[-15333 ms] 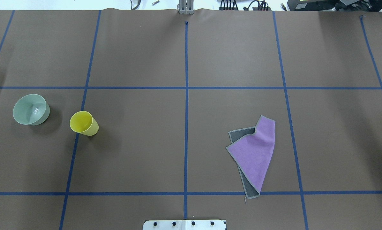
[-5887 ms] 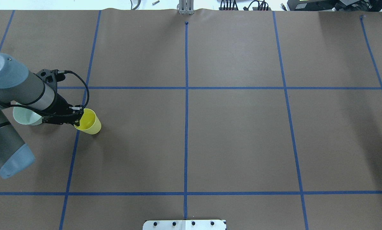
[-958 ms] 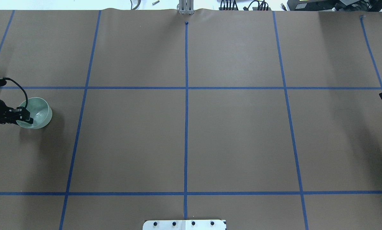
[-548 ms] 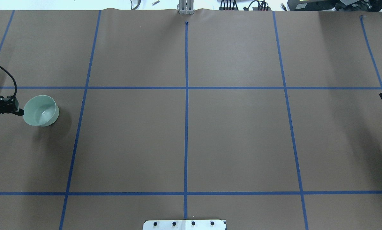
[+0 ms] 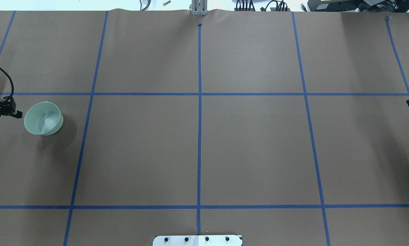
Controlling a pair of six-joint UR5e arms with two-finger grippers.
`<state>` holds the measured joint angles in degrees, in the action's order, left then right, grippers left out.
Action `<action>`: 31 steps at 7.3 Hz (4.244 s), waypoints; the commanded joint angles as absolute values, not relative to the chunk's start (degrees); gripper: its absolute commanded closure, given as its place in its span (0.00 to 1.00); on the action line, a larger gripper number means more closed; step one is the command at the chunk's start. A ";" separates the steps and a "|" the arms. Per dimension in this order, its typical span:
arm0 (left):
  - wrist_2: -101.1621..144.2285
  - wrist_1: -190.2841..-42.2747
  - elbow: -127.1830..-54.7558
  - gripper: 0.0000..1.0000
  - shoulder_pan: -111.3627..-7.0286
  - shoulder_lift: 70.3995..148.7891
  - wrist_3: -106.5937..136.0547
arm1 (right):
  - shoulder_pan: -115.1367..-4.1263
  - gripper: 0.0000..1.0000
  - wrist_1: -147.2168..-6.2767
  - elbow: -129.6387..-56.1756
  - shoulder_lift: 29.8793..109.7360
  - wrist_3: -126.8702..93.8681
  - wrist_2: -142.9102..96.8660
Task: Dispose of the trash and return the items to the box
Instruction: 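Lift the green bowl with the left gripper and carry it off the table, then lower the green bowl into the clear box and open the left gripper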
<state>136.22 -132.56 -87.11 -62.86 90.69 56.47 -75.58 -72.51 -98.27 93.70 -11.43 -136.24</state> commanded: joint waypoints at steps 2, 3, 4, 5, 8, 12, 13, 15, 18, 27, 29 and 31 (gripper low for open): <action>131.92 -132.19 -85.43 0.27 -62.32 91.67 57.91 | -75.59 0.00 -72.51 -98.26 93.69 -11.43 -136.23; 131.92 -132.27 -85.60 0.27 -61.79 92.37 59.92 | -75.59 0.00 -72.51 -98.26 93.69 -11.43 -136.23; 131.75 -132.36 -85.43 0.27 -60.48 92.37 60.29 | -75.59 0.00 -72.51 -98.17 93.78 -11.43 -136.23; 131.75 -132.45 -85.69 0.28 -60.12 92.37 60.38 | -75.59 0.00 -72.51 -98.17 93.78 -11.43 -136.23; 131.66 -132.80 -85.87 0.62 -58.36 91.67 60.38 | -75.50 0.00 -72.51 -97.82 93.78 -11.43 -136.32; 132.18 -133.15 -86.05 1.00 -57.74 91.58 62.58 | -75.32 0.00 -72.51 -97.73 93.78 -11.51 -136.41; 137.06 -132.89 -88.05 1.00 -58.27 91.58 62.67 | -75.32 0.00 -72.51 -97.73 93.69 -11.43 -136.41; 146.56 -131.67 -85.11 1.00 -71.84 92.81 55.87 | -75.32 0.00 -72.51 -97.65 93.69 -11.43 -136.41; 145.65 -103.92 -75.20 1.00 -90.73 101.38 9.68 | -75.15 0.00 -72.51 -97.56 93.69 -11.43 -136.32; 126.91 -127.06 -35.43 1.00 -98.53 112.76 28.18 | -74.97 0.00 -72.42 -95.80 92.82 -11.42 -136.23; 126.91 -128.22 -35.51 0.02 -97.12 112.24 28.30 | -74.97 0.00 -72.42 -96.06 92.90 -11.43 -136.41; 127.18 -128.85 -38.30 0.01 -97.03 111.45 28.48 | -74.97 0.00 -72.42 -96.24 92.81 -11.43 -136.49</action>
